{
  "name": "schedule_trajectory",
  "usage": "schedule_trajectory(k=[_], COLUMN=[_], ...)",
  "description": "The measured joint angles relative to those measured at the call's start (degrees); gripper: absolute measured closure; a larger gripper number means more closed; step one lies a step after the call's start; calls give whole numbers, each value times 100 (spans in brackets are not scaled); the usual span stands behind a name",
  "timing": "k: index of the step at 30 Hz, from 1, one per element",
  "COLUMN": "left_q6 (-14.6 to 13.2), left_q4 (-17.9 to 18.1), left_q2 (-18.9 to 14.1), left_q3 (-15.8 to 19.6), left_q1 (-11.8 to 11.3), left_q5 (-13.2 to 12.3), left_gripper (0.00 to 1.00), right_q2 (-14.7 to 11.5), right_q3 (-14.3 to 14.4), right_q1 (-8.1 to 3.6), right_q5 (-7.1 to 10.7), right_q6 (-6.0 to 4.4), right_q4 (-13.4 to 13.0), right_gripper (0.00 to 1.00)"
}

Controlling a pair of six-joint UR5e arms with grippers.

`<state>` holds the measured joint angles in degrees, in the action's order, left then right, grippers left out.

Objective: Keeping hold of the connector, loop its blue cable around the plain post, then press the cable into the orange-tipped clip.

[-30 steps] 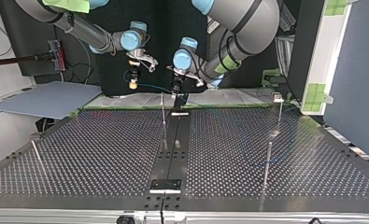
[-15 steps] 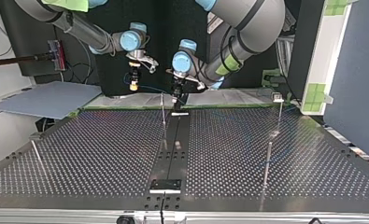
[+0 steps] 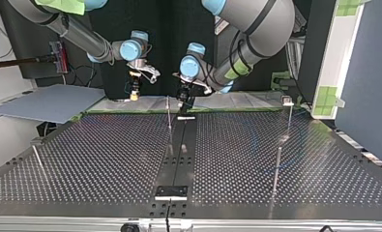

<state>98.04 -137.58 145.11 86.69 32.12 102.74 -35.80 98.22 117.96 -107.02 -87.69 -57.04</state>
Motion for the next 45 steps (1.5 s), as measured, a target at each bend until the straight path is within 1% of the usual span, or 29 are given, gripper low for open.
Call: schedule_trajectory(k=[6,12,17,19,22,28,31,41,45], left_q6=[154,336,531,570,581,576,575,529,431], left_q4=[-100,-193,-181,-222,-323,-492,-522,-565,-650], left_q2=[100,110,114,113,114,116,114,111,110], left_q3=[-209,-435,-529,-583,-692,-912,-959,-974,-972], left_q1=[-119,-245,-440,-552,-666,-740,-746,-774,-783], left_q5=[-163,-378,-612,-709,-777,-808,-811,-814,-809], left_gripper=[100,100,100,100,100,100,100,100,100], right_q2=[1,5,6,6,6,6,5,6,6], right_q3=[-121,-250,-401,-485,-603,-774,-822,-880,-882], right_q1=[-79,-162,-256,-297,-349,-432,-474,-611,-637], right_q5=[81,185,317,352,386,445,472,556,564], right_q6=[11,-16,-71,-88,-97,-101,-100,-69,-62], right_q4=[28,52,109,171,265,410,446,507,519], right_gripper=[100,100,100,100,100,100,100,100,100])
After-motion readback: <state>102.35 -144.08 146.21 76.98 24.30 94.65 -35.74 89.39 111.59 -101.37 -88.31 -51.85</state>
